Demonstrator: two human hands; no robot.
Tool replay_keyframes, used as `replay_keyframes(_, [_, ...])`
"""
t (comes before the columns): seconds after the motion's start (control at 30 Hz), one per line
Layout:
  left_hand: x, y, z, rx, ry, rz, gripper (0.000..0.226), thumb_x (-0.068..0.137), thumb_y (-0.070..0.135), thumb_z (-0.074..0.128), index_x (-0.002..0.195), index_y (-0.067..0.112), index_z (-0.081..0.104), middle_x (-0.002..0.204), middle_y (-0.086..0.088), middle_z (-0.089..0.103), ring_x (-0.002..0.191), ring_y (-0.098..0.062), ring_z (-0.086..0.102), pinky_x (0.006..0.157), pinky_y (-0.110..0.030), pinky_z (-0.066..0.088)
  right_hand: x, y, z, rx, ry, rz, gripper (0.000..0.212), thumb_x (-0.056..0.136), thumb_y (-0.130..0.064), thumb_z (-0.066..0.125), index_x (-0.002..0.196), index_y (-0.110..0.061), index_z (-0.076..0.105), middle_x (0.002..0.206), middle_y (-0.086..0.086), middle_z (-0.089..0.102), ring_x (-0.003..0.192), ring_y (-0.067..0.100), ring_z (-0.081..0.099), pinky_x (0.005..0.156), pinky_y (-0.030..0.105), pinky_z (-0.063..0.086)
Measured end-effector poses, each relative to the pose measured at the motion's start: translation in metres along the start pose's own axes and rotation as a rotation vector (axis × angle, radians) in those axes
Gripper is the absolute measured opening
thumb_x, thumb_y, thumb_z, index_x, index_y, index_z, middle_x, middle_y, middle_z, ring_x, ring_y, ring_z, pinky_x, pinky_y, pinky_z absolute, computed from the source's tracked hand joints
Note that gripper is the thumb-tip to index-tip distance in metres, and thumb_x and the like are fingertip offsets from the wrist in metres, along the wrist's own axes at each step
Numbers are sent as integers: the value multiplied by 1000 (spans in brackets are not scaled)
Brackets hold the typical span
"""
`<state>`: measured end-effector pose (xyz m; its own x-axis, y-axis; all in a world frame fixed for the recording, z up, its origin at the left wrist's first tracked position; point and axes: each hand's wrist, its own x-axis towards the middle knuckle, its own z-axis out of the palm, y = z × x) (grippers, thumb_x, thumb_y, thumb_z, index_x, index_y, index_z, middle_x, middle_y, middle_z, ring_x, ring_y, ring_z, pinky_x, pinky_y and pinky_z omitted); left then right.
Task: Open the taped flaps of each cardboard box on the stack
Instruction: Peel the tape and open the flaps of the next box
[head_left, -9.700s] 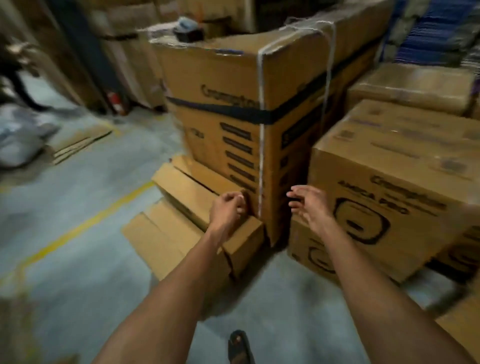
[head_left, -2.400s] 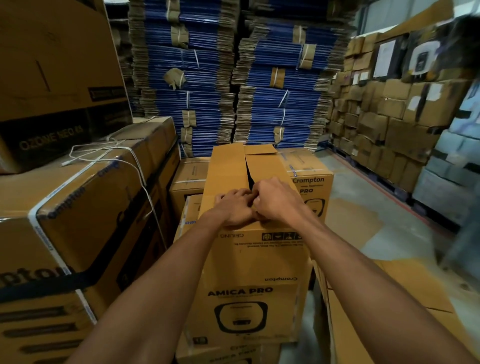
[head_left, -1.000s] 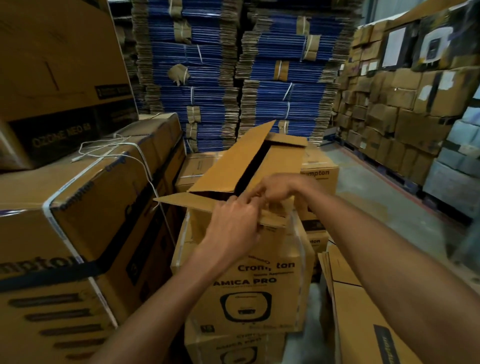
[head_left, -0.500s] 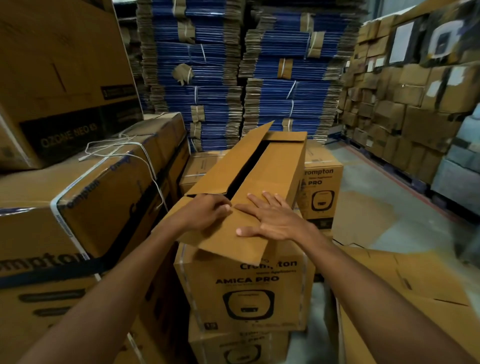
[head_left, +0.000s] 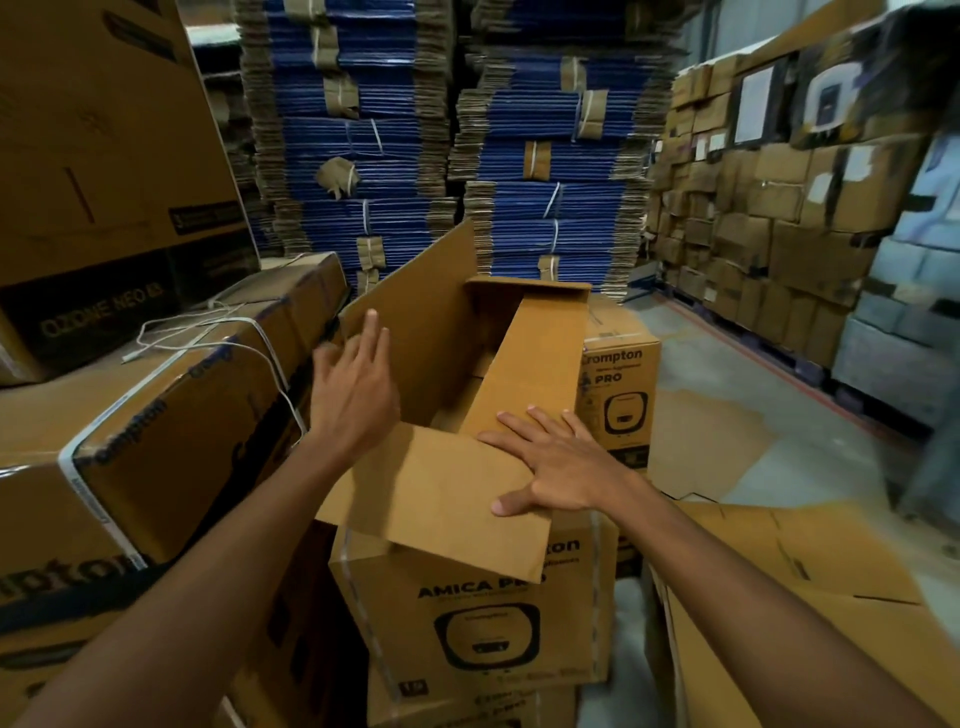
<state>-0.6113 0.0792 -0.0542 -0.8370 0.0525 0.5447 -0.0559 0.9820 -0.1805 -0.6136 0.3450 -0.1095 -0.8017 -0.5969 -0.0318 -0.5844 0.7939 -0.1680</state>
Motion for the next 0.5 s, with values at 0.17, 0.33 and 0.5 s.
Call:
replay_keyframes(0.17, [16, -19, -4, 393, -221, -115, 43, 97, 44, 47, 132, 24, 63, 160, -8, 35, 152, -38, 13, 117, -61, 7, -3, -1, 2, -75, -11, -25, 90, 84, -72, 59, 155, -57, 5, 169, -17, -10, 155, 20, -15, 120, 61, -13])
replay_keyframes(0.33, [18, -53, -1, -49, -502, -384, 42, 94, 42, 59, 129, 20, 55, 137, -13, 51, 126, -44, 48, 105, -58, 44, -7, 14, -9, -141, -17, 34, 89, 88, -54, 69, 154, -56, 9, 170, -15, -4, 156, 23, -9, 119, 64, -10])
replay_keyframes(0.5, [8, -40, -32, -353, -497, -330, 37, 95, 32, 68, 125, 11, 65, 111, -7, 61, 87, -16, 62, 71, -29, 55, -11, 46, -22, -237, 40, 138, 95, 80, -38, 80, 149, -58, 18, 166, -8, 19, 154, 29, 9, 119, 70, 0])
